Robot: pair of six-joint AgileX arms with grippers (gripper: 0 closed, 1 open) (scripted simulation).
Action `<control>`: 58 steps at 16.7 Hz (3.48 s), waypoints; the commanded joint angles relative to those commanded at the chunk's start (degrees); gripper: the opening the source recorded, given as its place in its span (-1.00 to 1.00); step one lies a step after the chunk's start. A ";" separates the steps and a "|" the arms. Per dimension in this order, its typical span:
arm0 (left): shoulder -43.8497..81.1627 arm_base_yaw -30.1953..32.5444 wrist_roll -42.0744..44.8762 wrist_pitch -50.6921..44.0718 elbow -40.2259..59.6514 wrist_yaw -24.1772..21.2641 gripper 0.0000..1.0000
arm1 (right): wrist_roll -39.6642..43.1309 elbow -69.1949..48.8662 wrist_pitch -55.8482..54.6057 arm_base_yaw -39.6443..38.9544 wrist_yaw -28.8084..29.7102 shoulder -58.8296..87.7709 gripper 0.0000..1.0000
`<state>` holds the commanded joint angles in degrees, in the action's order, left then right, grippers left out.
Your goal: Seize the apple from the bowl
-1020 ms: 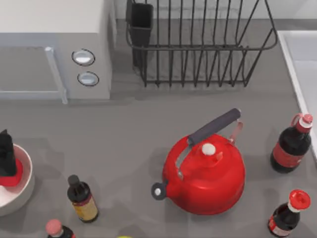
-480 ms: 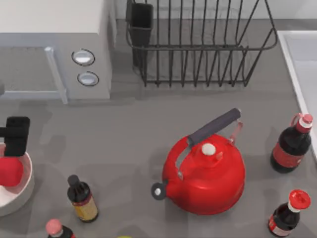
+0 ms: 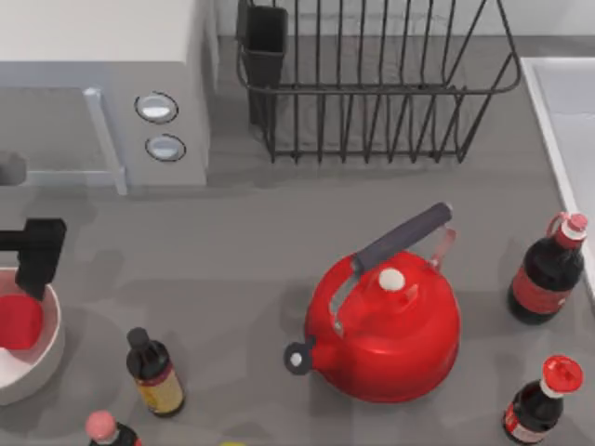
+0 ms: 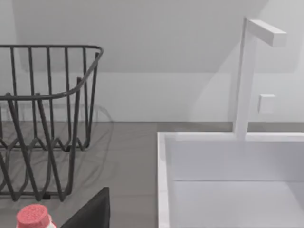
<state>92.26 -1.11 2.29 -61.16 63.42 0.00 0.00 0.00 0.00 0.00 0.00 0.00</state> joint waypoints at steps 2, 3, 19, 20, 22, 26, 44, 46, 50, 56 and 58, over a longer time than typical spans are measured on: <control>0.00 0.00 0.00 0.00 0.00 0.00 1.00 | 0.00 0.00 0.00 0.00 0.00 0.00 1.00; -0.18 0.20 -0.02 0.14 -0.18 0.00 1.00 | 0.00 0.00 0.00 0.00 0.00 0.00 1.00; 11.86 -0.19 0.37 26.10 -14.23 -0.03 1.00 | 0.00 0.00 0.00 0.00 0.00 0.00 1.00; 11.86 -0.19 0.37 26.10 -14.23 -0.03 1.00 | 0.00 0.00 0.00 0.00 0.00 0.00 1.00; 11.86 -0.19 0.37 26.10 -14.23 -0.03 0.70 | 0.00 0.00 0.00 0.00 0.00 0.00 1.00; 11.86 -0.19 0.37 26.10 -14.23 -0.03 0.10 | 0.00 0.00 0.00 0.00 0.00 0.00 1.00; 2.97 -0.48 1.39 18.40 -13.73 0.25 -1.00 | 0.00 0.00 0.00 0.00 0.00 0.00 1.00; 3.35 -0.43 1.35 15.18 -10.59 0.25 -1.00 | 0.00 0.00 0.00 0.00 0.00 0.00 1.00; 3.78 -0.26 1.19 1.48 2.83 0.26 -1.00 | 0.00 0.00 0.00 0.00 0.00 0.00 1.00; 2.27 0.11 0.80 -28.01 30.28 0.27 -1.00 | 0.00 0.00 0.00 0.00 0.00 0.00 1.00; 1.34 0.22 0.67 -34.37 36.46 0.27 -1.00 | 0.00 0.00 0.00 0.00 0.00 0.00 1.00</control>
<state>93.60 -0.89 2.96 -95.53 99.88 0.27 0.00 0.00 0.00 0.00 0.00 0.00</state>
